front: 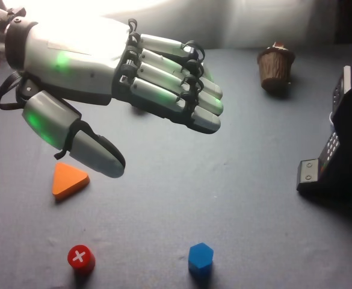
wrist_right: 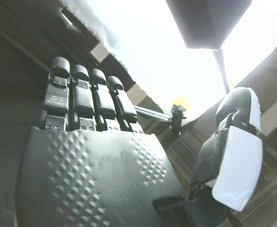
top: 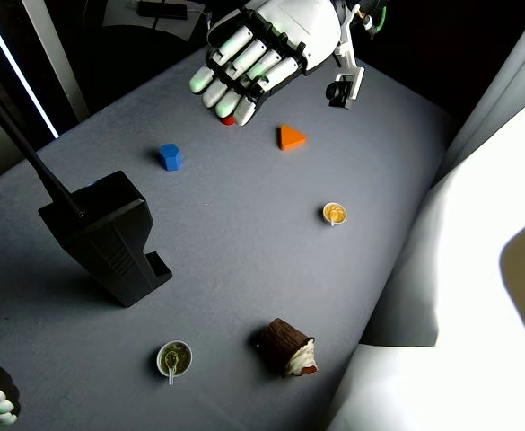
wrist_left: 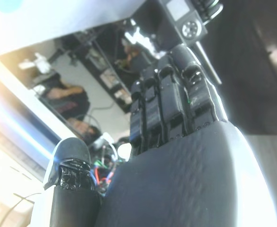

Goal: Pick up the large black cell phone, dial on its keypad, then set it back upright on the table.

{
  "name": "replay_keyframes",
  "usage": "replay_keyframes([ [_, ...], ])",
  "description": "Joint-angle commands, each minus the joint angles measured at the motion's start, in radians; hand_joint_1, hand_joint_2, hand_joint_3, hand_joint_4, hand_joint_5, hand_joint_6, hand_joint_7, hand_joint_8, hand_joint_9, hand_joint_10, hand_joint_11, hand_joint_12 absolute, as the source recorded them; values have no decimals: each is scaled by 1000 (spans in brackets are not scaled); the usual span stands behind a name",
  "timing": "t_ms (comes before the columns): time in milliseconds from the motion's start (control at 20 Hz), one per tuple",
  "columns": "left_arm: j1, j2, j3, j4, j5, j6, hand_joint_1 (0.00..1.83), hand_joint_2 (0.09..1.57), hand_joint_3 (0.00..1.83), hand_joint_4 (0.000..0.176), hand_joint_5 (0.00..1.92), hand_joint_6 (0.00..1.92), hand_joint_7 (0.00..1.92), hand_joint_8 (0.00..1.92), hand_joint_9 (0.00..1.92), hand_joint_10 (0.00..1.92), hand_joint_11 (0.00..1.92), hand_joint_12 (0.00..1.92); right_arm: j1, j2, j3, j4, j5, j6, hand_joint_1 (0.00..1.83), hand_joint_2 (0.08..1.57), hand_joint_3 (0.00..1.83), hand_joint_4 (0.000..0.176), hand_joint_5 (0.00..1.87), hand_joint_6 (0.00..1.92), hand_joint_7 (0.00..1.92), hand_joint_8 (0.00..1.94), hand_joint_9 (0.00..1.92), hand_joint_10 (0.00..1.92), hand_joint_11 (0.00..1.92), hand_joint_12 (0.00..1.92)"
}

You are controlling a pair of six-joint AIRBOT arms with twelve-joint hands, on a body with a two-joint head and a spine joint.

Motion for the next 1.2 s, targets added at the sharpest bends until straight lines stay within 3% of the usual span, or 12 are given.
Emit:
replay_keyframes([
  [0, -29, 1, -2, -106, -47, -1, 8, 1279, 0, 0, 246, 1, 283, 6, 250, 3, 0, 811, 12, -1, 7, -3, 116, 3, 471, 792, 11, 0, 0, 0, 0, 0, 0, 0, 0, 168],
  [100, -38, -1, -4, -105, -43, 0, 0, 1284, 1, 0, 235, 0, 255, 0, 231, 0, 0, 750, 42, -17, 17, -23, 102, -15, 495, 830, 14, 0, 0, 0, 0, 0, 0, 0, 0, 80],
  [150, -40, -1, -3, -105, -44, 0, 0, 1284, 1, 0, 232, 0, 247, 0, 224, 0, 0, 725, 59, -25, 21, -28, 95, -28, 599, 846, 15, 0, 0, 0, 0, 0, 0, 0, 0, 15],
  [350, -33, 0, 1, -99, -52, 0, 0, 1284, 1, 0, 232, 7, 256, 5, 231, 4, 0, 799, 110, -48, 27, -35, 77, -59, 738, 918, 29, 0, 0, 0, 0, 0, 0, 0, 0, 0],
  [600, -36, 0, 6, -97, -64, 1, 21, 1269, 0, 0, 252, 6, 293, 7, 241, 4, 0, 711, 120, -75, 38, -57, 74, -66, 799, 951, 5, 0, 0, 0, 0, 0, 0, 0, 0, 0],
  [750, -36, 0, 11, -97, -57, 1, 25, 1271, 0, 0, 250, 2, 294, 3, 247, 4, 0, 778, 129, -87, 58, -58, 71, -68, 760, 960, 6, 0, 0, 0, 0, 0, 0, 0, 0, 0],
  [900, -36, -1, 28, -97, -30, 5, 2, 1276, 1, 0, 244, 0, 291, 0, 232, 0, 0, 697, 155, -92, 68, -60, 64, -68, 694, 900, 0, 0, 0, 0, 0, 0, 0, 0, 0, 0],
  [1150, -37, -4, 56, -98, 7, 10, 32, 1271, 0, 0, 266, 8, 305, 3, 286, 12, 0, 849, 205, -110, 83, -123, 57, -70, 590, 861, 0, 0, 0, 0, 0, 0, 0, 0, 0, 0],
])
